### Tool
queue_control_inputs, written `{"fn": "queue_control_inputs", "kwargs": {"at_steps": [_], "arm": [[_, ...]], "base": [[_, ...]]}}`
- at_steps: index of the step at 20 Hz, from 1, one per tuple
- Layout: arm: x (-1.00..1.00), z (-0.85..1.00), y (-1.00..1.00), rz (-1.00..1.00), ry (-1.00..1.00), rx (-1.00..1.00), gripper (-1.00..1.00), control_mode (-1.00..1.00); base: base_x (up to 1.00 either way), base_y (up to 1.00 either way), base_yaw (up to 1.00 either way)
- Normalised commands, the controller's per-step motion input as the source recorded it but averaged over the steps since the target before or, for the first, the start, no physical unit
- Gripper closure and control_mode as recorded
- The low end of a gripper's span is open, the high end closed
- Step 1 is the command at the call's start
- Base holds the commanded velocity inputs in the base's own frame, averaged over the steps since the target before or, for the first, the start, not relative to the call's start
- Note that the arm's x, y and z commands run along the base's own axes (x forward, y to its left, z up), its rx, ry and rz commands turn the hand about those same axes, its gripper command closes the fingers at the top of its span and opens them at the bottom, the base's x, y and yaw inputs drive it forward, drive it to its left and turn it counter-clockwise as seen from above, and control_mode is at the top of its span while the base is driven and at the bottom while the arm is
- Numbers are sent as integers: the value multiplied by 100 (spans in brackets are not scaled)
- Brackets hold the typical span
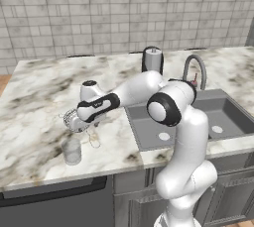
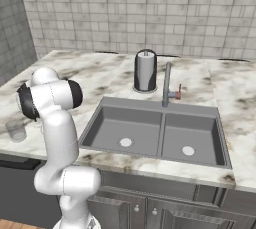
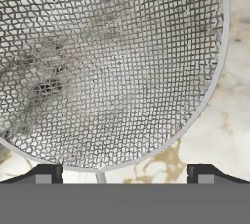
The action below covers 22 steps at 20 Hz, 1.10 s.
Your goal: Place the strainer in the left basin and the glass cup in the right basin of the sink.
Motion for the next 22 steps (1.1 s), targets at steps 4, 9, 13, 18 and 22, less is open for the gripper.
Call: {"fn": "queue_control_inputs", "kwargs": {"at_steps": [4, 9, 13, 18, 22], "arm": [[0, -13, 0, 0, 0, 0, -100, -100], [0, -1, -4, 0, -2, 0, -100, -100], [0, 4, -6, 0, -1, 0, -100, -100], [0, 6, -6, 0, 0, 1, -100, -100], [-1, 7, -7, 0, -1, 5, -100, -100]], "base": [[0, 0, 0], [0, 0, 0], [0, 0, 0], [0, 0, 0], [0, 0, 0]]}}
